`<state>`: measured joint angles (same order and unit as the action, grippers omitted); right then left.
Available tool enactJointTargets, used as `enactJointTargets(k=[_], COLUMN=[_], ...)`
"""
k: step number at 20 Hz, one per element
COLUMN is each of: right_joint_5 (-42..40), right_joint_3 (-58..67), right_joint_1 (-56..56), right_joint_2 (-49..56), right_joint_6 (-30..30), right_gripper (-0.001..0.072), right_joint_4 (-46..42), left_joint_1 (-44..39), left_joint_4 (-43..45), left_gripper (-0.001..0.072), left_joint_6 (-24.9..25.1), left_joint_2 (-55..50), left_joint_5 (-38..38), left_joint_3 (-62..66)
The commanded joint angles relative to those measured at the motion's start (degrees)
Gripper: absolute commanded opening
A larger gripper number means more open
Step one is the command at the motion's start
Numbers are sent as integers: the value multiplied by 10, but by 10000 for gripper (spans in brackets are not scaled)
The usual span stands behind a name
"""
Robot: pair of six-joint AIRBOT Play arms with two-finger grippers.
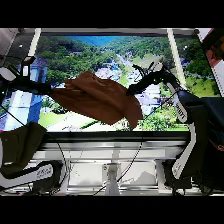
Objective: Fold the clothes and pants, and hang the long-sleeved shirts on hangers.
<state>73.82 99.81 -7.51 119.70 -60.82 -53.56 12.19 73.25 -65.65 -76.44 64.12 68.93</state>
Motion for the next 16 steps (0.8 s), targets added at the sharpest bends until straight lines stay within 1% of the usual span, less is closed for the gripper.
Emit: enactJointTargets(k=[1,2,3,6,9,12,16], right_joint_5=[-76,-80,-79,-85,-111,-137,-147], right_joint_3=[1,1,1,1,1,1,0], right_joint_1=[-22,-23,-22,-14,-10,-12,-12], right_joint_2=[-2,-5,-9,-40,-101,-174,-278], right_joint_6=[3,3,3,2,2,2,2], right_gripper=[215,55,18,18,18,18,18], right_joint_4=[-2,-3,-3,-5,-6,-5,-4], left_joint_1=[0,0,0,0,0,0,0], left_joint_4=[0,0,0,-6,-56,-91,-93], left_gripper=[28,28,28,28,28,28,27], left_joint_6=[0,0,0,0,0,0,0], left_joint_2=[-6,-9,-10,-8,10,48,123], left_joint_5=[0,-1,-7,-68,-150,-246,-351], left_joint_3=[0,0,0,0,1,1,1])
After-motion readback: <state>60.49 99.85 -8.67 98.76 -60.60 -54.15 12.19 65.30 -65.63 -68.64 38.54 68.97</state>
